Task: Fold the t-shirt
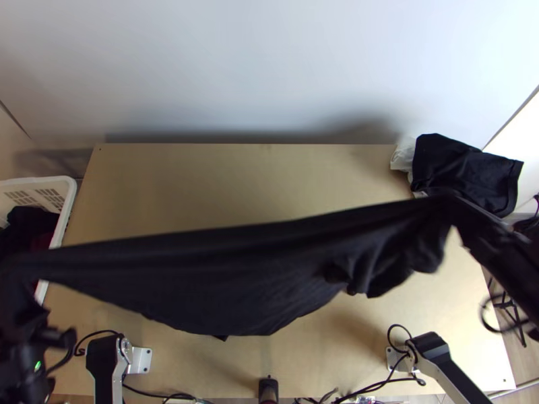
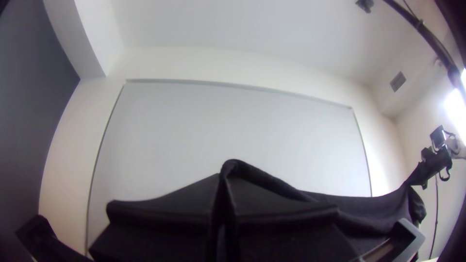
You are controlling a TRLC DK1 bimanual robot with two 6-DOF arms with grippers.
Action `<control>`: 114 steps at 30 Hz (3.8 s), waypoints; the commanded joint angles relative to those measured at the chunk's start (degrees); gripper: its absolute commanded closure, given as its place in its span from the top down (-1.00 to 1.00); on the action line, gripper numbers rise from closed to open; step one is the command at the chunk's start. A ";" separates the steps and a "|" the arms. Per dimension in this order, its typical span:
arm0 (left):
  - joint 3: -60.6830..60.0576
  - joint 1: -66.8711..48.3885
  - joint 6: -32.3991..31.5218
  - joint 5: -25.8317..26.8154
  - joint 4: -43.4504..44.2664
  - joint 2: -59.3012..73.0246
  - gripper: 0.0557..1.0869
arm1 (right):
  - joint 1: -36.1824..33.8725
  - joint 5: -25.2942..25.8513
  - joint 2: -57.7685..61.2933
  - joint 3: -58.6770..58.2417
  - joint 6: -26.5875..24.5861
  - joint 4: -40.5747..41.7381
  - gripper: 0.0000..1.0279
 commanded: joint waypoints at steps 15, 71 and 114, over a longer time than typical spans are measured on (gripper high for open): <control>-23.56 -3.99 -0.77 -11.08 33.32 28.68 -0.93 | 0.30 8.73 33.37 -19.74 -5.25 51.05 -0.95; -19.87 -2.94 3.89 -10.20 39.03 69.55 0.82 | 24.56 11.01 51.22 -16.40 -9.47 32.95 0.88; -23.38 8.14 6.70 -2.38 34.73 57.86 0.82 | 16.56 11.10 74.68 0.30 -12.72 25.74 0.87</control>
